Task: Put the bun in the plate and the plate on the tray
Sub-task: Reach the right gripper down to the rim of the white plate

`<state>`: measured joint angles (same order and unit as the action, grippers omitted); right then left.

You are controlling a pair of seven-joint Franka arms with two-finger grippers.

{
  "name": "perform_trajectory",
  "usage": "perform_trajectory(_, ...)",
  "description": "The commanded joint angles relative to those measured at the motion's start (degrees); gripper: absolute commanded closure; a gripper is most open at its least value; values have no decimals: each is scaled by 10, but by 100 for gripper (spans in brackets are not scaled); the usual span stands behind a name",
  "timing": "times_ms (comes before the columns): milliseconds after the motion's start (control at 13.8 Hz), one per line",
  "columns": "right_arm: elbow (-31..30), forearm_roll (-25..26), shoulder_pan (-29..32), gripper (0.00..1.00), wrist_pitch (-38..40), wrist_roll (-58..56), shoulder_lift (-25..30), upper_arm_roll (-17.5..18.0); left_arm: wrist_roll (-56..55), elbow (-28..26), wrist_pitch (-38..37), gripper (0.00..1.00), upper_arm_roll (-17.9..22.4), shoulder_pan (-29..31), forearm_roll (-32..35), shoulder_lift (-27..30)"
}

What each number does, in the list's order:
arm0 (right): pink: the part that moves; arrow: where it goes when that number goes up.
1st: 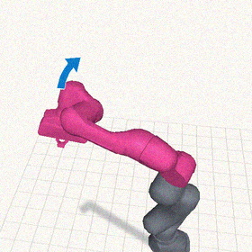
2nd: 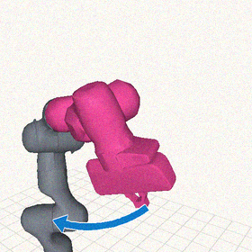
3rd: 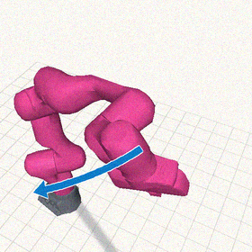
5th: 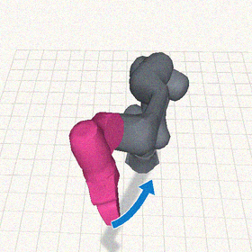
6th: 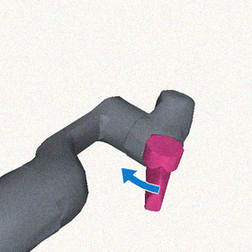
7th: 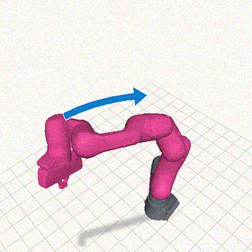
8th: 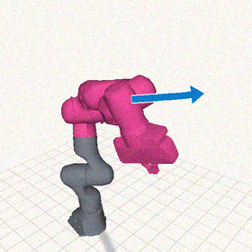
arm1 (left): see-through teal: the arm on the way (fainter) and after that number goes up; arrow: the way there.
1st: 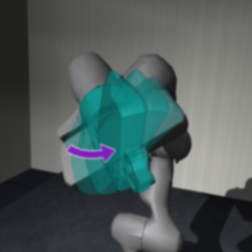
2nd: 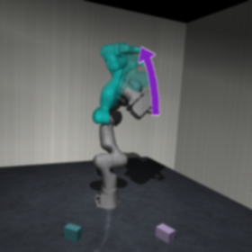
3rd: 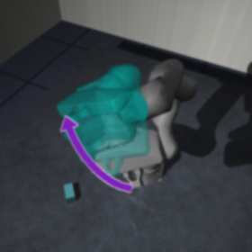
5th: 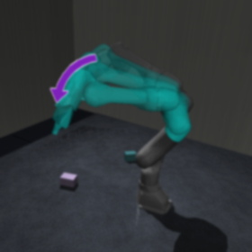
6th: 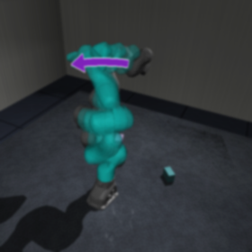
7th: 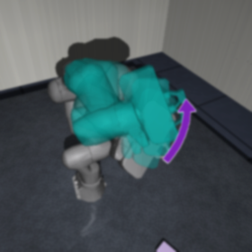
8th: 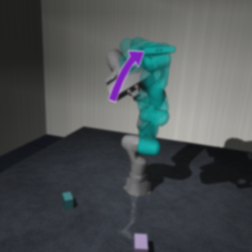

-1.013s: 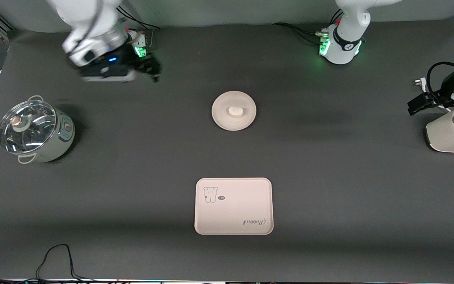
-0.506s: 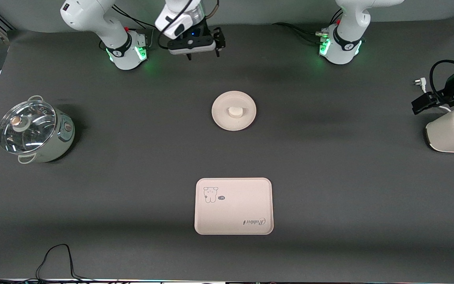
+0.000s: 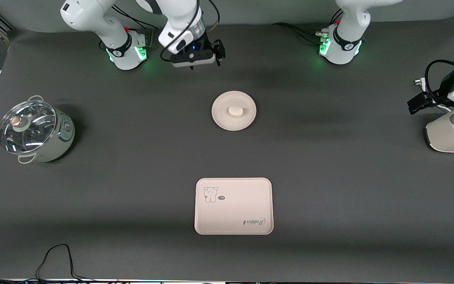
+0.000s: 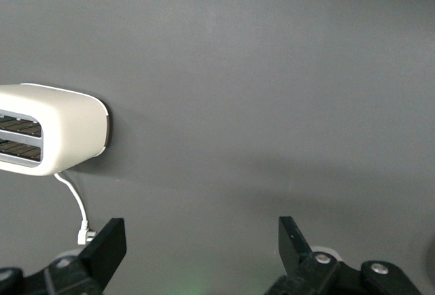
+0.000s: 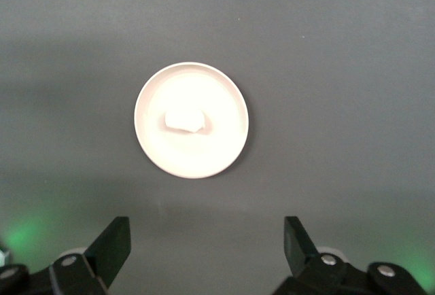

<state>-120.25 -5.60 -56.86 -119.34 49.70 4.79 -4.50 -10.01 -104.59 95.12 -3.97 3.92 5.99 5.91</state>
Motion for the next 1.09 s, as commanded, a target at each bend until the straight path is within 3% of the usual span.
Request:
perform_trajectory(0, -78, -9, 2, 0, -97, -16, -2, -1, -3, -5, -9, 0, -10, 7, 0, 14)
perform_trajectory(506, -181, -8, -6, 0, -339, -9, -101, 0, -26, -3, -7, 0, -38, 6, -14, 9)
perform_trajectory(796, -192, -8, -23, 0, -469, 22, -198, 1, -27, -2, -12, 0, -46, 7, -12, 8)
perform_trajectory(1013, -192, -9, -25, 0, -525, 22, -247, 1, -15, 12, -11, 0, -42, 14, -9, 5)
